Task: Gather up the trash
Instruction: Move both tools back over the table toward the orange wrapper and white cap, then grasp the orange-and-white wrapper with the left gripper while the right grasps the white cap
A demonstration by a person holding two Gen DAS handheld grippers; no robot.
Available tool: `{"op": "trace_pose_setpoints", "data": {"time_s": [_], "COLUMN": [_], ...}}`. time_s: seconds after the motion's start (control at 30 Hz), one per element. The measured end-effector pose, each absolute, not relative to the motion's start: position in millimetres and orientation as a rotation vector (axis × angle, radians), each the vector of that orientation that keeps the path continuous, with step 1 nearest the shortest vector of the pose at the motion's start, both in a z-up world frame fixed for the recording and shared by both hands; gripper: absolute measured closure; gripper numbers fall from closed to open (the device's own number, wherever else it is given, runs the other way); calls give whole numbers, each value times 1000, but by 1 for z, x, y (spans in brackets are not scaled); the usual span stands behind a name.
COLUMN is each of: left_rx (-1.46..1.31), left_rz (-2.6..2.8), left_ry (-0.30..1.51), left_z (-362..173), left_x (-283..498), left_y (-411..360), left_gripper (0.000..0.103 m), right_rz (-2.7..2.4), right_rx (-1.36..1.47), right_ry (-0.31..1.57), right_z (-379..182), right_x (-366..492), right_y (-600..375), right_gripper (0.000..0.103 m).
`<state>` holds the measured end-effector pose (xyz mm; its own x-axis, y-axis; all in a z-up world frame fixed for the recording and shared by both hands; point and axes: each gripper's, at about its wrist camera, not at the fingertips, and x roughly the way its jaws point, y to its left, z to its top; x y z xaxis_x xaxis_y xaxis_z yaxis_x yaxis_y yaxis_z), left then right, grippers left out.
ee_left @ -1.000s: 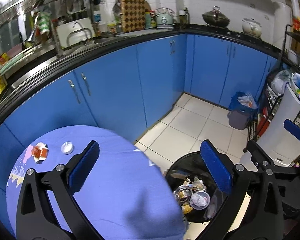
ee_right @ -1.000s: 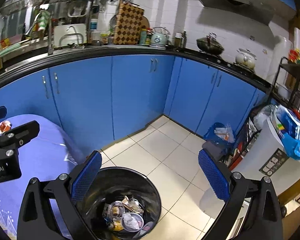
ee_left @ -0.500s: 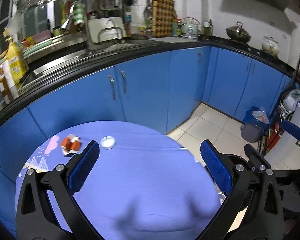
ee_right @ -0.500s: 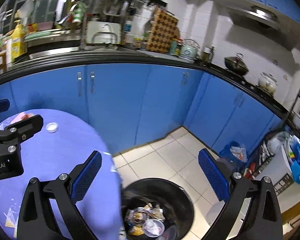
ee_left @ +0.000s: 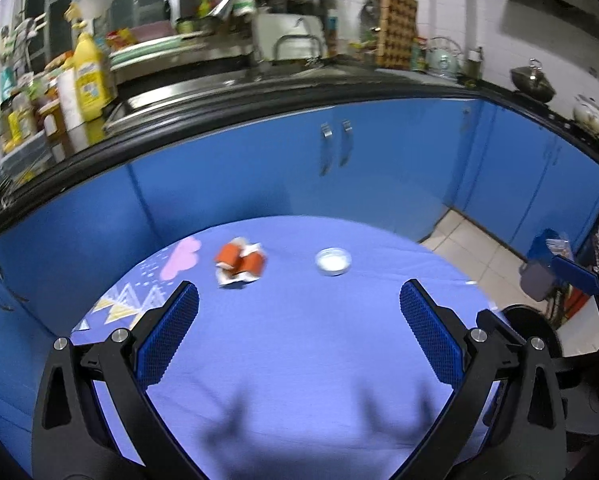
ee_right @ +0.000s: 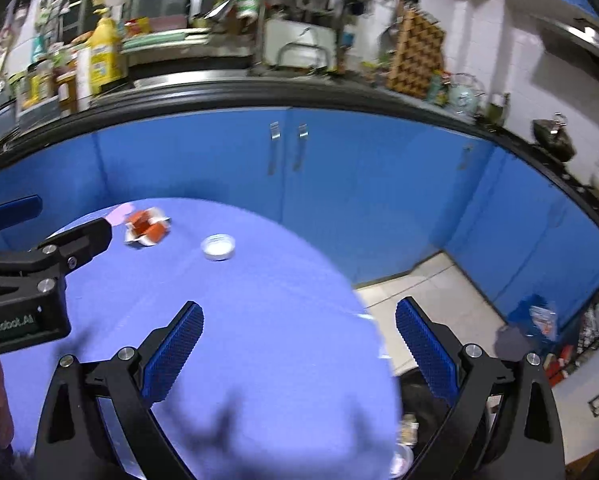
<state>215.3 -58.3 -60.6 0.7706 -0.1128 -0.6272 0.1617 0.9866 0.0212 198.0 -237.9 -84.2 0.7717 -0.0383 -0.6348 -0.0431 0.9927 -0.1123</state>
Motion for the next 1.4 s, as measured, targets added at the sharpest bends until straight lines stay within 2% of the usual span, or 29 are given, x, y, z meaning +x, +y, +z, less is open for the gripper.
{"op": "trace_pose_setpoints", "data": {"time_s": [0.43, 0.73, 1.03, 1.07, 1.13, 1.17, 1.33, 1.4], "left_rx": [84, 119, 127, 126, 122, 121, 109, 118], "left_rz": [-109, -143, -122, -120, -115, -115, -121, -123], "left_ry": [761, 833, 877, 879, 883, 886, 894, 895], "left_z": [-112, -154, -173, -174, -177, -178, -181, -182], "left_x": [274, 346, 384, 385, 389, 390, 392, 390], "left_y": [8, 1, -1, -1, 1, 1, 3, 3], "left_gripper": [4, 4, 4, 4, 5, 6, 7, 9], "right_rz": [106, 111, 135, 147, 157, 157, 180, 189], "right_rx": [-85, -121, -158, -165, -189, -207, -208, -200], "right_ry": [787, 823, 830, 833, 835, 841, 844, 848], "right_z": [-138, -170, -182, -183, -184, -185, -186, -186], "right_x": [279, 339, 365, 367, 370, 373, 373, 372], "right_y": [-181, -171, -163, -161, -158, -156, -155, -156], "right_gripper": [9, 9, 9, 12, 25, 36, 46, 55]}}
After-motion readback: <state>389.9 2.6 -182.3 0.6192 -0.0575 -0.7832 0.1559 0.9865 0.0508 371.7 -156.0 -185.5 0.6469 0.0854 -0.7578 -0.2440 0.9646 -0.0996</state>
